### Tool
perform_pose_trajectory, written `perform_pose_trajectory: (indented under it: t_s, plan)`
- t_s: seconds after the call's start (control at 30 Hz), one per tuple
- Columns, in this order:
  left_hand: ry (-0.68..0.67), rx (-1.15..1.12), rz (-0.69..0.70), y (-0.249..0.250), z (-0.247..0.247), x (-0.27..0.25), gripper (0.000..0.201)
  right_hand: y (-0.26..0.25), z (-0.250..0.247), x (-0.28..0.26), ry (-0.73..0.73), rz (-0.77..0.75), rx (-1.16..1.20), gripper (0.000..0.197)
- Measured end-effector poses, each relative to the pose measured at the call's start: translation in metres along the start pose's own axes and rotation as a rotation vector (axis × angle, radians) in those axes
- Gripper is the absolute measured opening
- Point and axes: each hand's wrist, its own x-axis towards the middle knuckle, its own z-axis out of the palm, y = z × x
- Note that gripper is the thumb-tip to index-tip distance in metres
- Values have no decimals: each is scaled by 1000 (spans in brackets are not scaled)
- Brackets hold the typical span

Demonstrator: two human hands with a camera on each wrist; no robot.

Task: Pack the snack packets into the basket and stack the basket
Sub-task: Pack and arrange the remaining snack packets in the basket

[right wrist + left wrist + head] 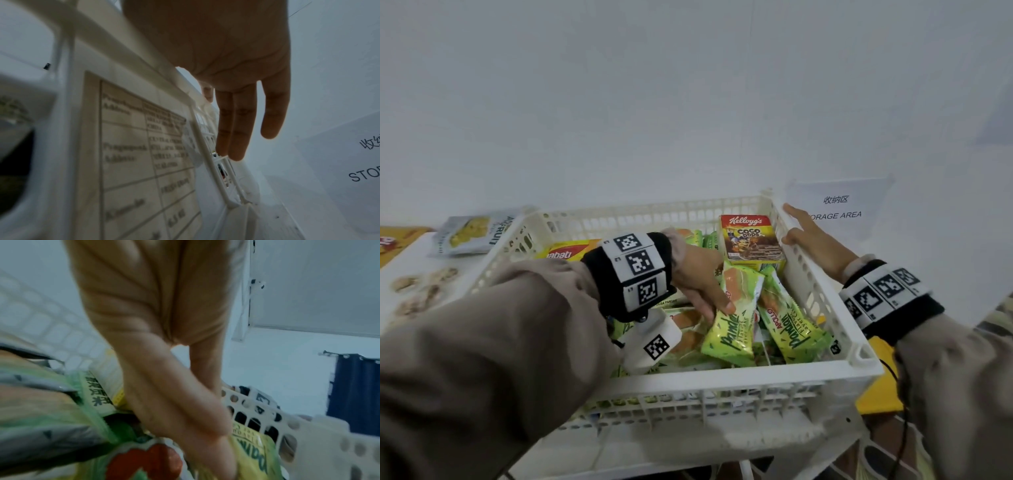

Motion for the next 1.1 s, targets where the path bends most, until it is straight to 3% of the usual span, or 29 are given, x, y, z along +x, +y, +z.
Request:
perform_pose_trajectory:
  t_s: [0.07,0.17,0.3,0.4,0.53,0.6,0.73,0.8,0.93,1.1]
  plan:
    - [-23,18,-35,3,6,1,35,0,0,0,3,0,9,82]
    - [-10,244,-65,6,16,3,31,1,0,1,0,-5,18,82]
    - [289,709,105,13,27,-2,33,1,0,1,-1,-2,26,82]
    - [417,850,229,25,31,-5,34,1,0,0,-1,0,31,82]
    - [347,818,432,37,41,-1,54,-1,1,0,2,1,33,83]
    - [294,874,389,38,50,5,63,-1,1,0,1,3,33,83]
    - [40,1040,339,37,55,9,79,0,0,0,-2,4,36,82]
    - [1,1081,366,34,56,7,78,1,0,0,-3,-4,40,78]
    - [66,1191,386,29,73,9,67,0,0,0,-9,-9,47,83]
    - [-5,807,447,37,30,-9,52,0,1,0,-4,-17,41,84]
